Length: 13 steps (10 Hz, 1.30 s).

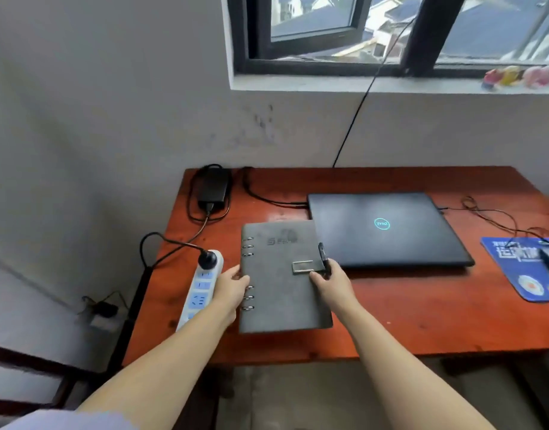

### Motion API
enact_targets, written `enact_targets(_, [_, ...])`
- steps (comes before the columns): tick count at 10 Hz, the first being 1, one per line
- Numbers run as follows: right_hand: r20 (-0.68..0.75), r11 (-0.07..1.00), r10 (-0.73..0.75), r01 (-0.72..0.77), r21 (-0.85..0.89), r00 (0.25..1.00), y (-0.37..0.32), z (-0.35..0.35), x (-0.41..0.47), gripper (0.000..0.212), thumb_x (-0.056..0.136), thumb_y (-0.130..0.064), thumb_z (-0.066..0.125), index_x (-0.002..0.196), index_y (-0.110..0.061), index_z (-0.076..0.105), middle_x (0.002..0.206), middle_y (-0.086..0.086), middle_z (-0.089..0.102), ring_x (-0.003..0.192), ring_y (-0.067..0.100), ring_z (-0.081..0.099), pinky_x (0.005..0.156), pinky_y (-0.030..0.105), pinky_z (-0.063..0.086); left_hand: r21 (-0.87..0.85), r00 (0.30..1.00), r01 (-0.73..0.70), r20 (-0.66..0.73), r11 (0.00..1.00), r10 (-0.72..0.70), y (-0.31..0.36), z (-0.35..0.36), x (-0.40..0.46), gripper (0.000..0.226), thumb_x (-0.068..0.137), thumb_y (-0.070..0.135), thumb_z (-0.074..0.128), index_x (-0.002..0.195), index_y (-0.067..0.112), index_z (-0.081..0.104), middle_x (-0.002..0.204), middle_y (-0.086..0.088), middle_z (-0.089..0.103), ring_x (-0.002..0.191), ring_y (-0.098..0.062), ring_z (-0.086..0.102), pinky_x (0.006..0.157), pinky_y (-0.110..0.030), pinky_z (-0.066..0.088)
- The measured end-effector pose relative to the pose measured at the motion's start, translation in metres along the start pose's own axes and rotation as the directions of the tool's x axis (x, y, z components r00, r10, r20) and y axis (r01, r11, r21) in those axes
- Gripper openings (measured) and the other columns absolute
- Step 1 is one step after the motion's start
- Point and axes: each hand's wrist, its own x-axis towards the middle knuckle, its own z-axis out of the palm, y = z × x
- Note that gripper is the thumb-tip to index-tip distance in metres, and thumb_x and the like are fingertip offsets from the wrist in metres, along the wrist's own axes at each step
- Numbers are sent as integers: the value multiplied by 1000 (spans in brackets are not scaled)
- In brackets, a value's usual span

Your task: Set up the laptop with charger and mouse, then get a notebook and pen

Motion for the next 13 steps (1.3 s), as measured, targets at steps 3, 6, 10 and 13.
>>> enact_targets(3, [49, 974, 63, -51, -222, 997, 14, 29, 40, 39, 85, -18, 62, 124, -18, 54, 119, 6, 65, 107, 24, 59, 84, 24, 41, 511, 984, 41, -168, 858, 53, -23, -5, 65, 33, 86, 16, 60, 118, 7, 62, 110, -17, 67, 98, -32, 64, 81, -30, 47])
enact_targets(6, [20, 851, -29, 35, -523, 999, -29, 37, 35, 28, 96, -16, 35, 113, 0, 49, 115, 24, 49, 105, 35, 51, 82, 38, 41, 537, 990, 36, -137, 843, 46, -21, -4, 67, 50, 91, 22, 58, 138, 11, 46, 125, -17, 58, 103, -28, 61, 92, -30, 46])
enact_targets(10, [149, 495, -6, 133, -859, 989, -43, 114, 47, 27, 92, -18, 40, 105, -9, 62, 107, 11, 68, 98, 31, 64, 76, 34, 48, 591, 987, -8, -124, 806, 101, -29, -6, 72, 51, 91, 26, 56, 139, 11, 45, 124, -21, 56, 115, -35, 54, 101, -41, 43])
enact_targets(13, [142, 633, 3, 108, -766, 990, -67, 56, 31, 55, 96, -47, 24, 95, -7, 62, 104, 18, 66, 95, 34, 61, 71, 35, 42, 640, 991, -77, -32, 764, 126, -20, -9, 40, 55, 95, 27, 49, 145, 18, 31, 132, -14, 43, 119, -29, 49, 101, -34, 39])
